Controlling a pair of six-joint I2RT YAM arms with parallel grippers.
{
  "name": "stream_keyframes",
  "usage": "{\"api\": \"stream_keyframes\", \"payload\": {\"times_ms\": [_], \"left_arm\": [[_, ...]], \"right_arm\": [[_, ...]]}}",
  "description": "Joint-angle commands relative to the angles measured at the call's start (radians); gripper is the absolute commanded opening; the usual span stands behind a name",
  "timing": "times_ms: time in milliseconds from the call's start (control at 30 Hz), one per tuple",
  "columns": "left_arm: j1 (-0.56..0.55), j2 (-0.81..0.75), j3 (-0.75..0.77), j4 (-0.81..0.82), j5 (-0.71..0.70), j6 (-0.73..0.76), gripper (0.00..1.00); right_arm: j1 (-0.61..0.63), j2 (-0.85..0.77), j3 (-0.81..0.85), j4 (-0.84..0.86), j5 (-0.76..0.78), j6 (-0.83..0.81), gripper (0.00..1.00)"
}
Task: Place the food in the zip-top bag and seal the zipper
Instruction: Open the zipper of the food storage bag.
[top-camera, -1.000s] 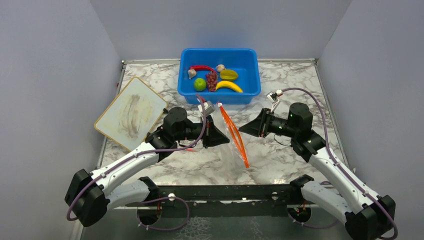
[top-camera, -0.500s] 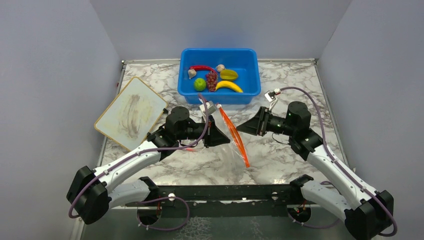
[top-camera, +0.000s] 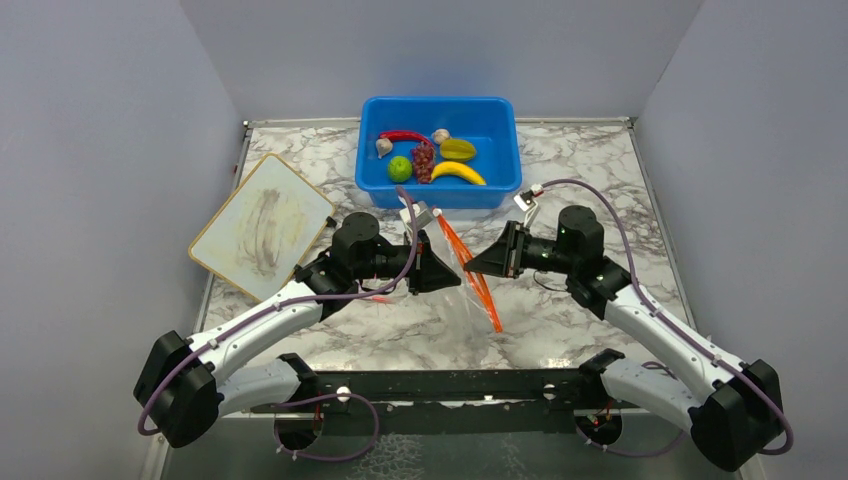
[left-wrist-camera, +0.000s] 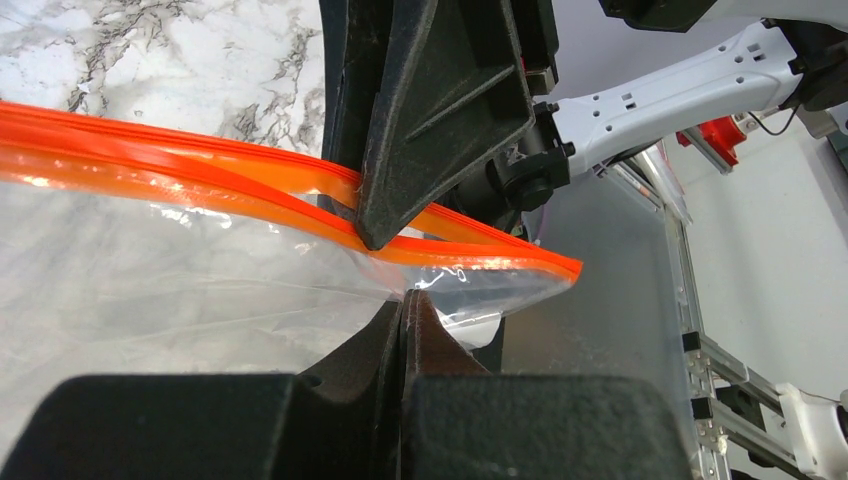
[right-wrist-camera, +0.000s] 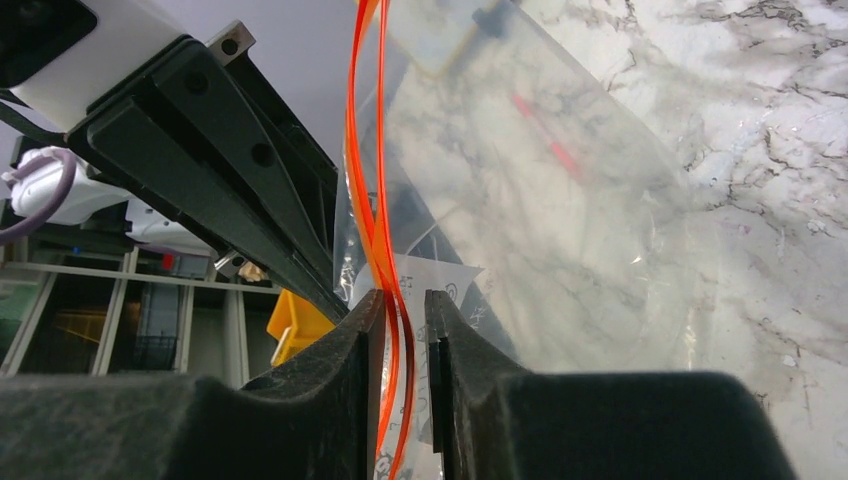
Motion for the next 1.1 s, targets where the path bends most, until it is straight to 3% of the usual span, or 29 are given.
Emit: {"api": "stream_keyframes", "payload": {"times_ms": [0,500,633,767,867,1067], "left_arm": [[-0.005,-0.006,0.026,0.034,0.020,0.000,0.00],[-0.005,-0.038,0.019,-0.009,0.023,0.032,0.00],[-0.005,-0.059,0.018,-0.014,0.025,0.032,0.00],[-0.005,-0.074,0.001,0.016,0.024,0.018,0.00],[-0.004,-0.070,0.006,0.018,0.027,0.017,0.00],[-0.004,-0.084,0.012,-0.002,0.009,0.027,0.00]], "right_arm": [[0.007,-0.002,-0.010,0.031,0.032,-0.024,0.19],[0.006,-0.051,0.053,-0.178,0.207,-0.145,0.11],[0.006,-0.058,0.069,-0.227,0.283,-0.195,0.02],[0.006,-0.061,0.091,-0.276,0.338,-0.249,0.01],[0.006,-0.075,0.118,-0.343,0.441,-0.276,0.01],[0.006,-0.125,0.208,-0.540,0.790,-0.306,0.01]]}}
